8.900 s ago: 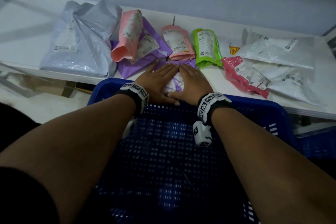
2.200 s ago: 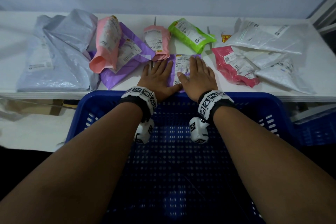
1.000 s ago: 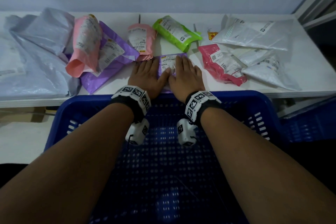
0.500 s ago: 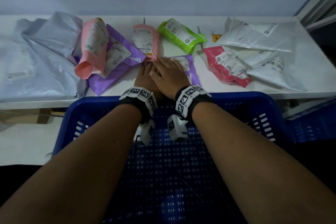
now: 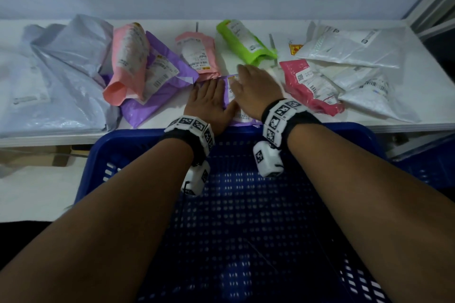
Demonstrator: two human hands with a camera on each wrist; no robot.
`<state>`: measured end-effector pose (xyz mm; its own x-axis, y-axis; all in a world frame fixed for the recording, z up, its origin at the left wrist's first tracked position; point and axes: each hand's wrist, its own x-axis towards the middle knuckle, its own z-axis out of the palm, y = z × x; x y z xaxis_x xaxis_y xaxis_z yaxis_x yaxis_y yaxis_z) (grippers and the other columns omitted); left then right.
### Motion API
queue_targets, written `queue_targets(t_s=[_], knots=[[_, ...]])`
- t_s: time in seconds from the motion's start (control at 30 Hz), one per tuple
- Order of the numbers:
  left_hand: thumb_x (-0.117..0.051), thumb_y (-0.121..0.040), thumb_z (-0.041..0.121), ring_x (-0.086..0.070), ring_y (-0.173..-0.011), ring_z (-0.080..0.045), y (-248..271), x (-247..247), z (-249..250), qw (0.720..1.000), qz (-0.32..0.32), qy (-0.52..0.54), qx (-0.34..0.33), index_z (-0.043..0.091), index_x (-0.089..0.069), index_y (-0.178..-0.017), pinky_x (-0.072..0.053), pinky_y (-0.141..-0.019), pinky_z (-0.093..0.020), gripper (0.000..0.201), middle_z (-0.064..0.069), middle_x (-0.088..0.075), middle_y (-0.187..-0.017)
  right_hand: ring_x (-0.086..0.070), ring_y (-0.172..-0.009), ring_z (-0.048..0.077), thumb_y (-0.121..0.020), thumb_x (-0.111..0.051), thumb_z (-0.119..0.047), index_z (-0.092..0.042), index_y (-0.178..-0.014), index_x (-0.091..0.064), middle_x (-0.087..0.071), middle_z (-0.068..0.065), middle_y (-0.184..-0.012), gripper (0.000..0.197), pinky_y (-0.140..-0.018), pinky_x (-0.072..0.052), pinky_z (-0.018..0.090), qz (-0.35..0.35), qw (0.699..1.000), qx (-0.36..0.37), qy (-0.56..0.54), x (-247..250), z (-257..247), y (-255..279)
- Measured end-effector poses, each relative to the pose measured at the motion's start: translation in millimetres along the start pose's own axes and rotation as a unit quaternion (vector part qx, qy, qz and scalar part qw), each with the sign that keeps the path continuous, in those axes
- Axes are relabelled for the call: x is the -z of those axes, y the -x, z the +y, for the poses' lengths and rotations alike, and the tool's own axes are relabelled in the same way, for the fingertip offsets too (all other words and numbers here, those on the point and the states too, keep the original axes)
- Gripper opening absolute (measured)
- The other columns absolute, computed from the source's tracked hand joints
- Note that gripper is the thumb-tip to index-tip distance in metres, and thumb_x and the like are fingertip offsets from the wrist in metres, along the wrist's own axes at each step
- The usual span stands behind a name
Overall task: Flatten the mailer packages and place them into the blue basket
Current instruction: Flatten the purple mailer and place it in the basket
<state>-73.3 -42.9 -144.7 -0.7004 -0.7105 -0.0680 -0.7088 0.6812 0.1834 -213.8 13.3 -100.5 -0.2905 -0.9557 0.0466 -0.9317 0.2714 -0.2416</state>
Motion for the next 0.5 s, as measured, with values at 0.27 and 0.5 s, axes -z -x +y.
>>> queue_targets(t_s=[0.27,0.5], knots=[[0.002,-0.075,0.068,0.005,-0.154,-0.026,-2,-4,-5,0.997,-0.016,-0.060,-0.040,0.020,0.006,-0.159,0.001,-0.123,-0.049,0.097,-0.005,0.007,-0.167,-0.010,-0.152,0.014,-0.106,-0.031,-0.044,-0.017,-0.155,-0.029,-0.018,0.002,-0.165,0.057,-0.121,0.000,0.032,-0.002,0.985,-0.026,-0.170,-31,-31,-4],[-0.013,-0.097,0.065,0.001,-0.154,-0.014,1,2,2,1.000,0.009,-0.002,0.003,0.019,-0.004,-0.160,0.004,-0.124,-0.042,0.079,0.001,-0.003,-0.167,0.000,-0.154,0.021,-0.106,-0.022,-0.042,-0.012,-0.159,-0.015,-0.003,0.006,-0.167,0.061,-0.124,0.001,0.037,-0.064,0.989,-0.050,-0.125,-37,2,-9]])
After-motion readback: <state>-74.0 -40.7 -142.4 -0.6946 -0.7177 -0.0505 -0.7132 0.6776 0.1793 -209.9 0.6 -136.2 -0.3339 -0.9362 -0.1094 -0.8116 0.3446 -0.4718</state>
